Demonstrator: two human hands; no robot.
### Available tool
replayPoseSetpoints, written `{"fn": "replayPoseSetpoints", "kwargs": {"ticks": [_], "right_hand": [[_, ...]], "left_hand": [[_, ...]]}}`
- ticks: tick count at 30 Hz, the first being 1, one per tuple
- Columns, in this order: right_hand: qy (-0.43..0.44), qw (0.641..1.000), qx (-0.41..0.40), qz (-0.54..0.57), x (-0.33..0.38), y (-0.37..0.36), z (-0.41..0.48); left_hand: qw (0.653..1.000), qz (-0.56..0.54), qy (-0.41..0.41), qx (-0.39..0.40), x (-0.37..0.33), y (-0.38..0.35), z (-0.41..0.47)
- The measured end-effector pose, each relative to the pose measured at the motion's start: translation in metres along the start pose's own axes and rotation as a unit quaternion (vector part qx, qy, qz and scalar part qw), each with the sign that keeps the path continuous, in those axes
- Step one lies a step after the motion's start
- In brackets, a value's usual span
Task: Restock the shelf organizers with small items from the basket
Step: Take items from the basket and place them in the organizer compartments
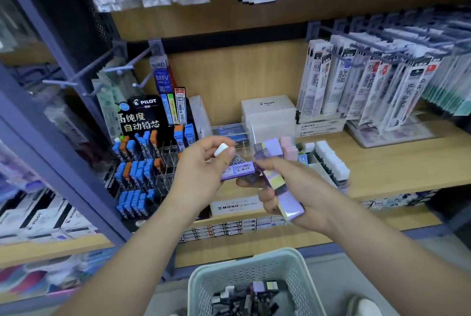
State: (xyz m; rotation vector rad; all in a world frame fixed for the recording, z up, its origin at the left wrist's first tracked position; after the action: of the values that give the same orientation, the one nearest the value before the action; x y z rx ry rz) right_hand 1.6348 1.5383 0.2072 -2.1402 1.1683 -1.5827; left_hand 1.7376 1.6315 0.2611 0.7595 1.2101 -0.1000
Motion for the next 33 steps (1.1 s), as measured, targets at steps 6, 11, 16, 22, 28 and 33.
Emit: {"fn": "replayPoseSetpoints", "kwargs": {"ticks": [6,11,16,22,28,33], "right_hand": [[0.059,0.998,-0.011,0.022,-0.003,0.006,0.005],[0.121,0.99,-0.055,0.043,0.01,0.02,-0.002],[0.168,0.978,-0.106,0.063,0.055,0.048,-0.022],[0.247,0.942,-0.224,0.039,0.132,0.128,-0.059],[0.252,0.92,-0.3,0.013,0.143,0.195,-0.064],[0.219,0.919,-0.328,-0.004,0.129,0.221,-0.056]], "left_hand": [[0.998,0.03,-0.059,-0.025,-0.007,-0.015,-0.01],[0.997,-0.066,-0.02,-0.03,-0.005,-0.029,-0.009],[0.988,-0.147,0.015,-0.051,-0.011,-0.027,0.008],[0.996,-0.08,-0.022,0.042,-0.033,-0.075,0.026],[0.983,0.096,-0.094,0.122,-0.044,-0.172,0.033],[0.963,0.197,-0.141,0.121,-0.048,-0.215,0.034]]}}
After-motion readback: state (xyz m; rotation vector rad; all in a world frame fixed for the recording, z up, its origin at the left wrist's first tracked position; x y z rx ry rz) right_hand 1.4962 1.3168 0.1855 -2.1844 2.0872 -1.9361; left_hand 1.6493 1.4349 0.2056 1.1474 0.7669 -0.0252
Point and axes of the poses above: each hand's wrist, its own z-axis towards the middle knuckle, its own y-axis out of the back of the hand, x = y × z, the point moved 9 cm from there along z, towards the middle knuckle, and after that the axes turned 12 degrees about z, right-handed, at the moved point
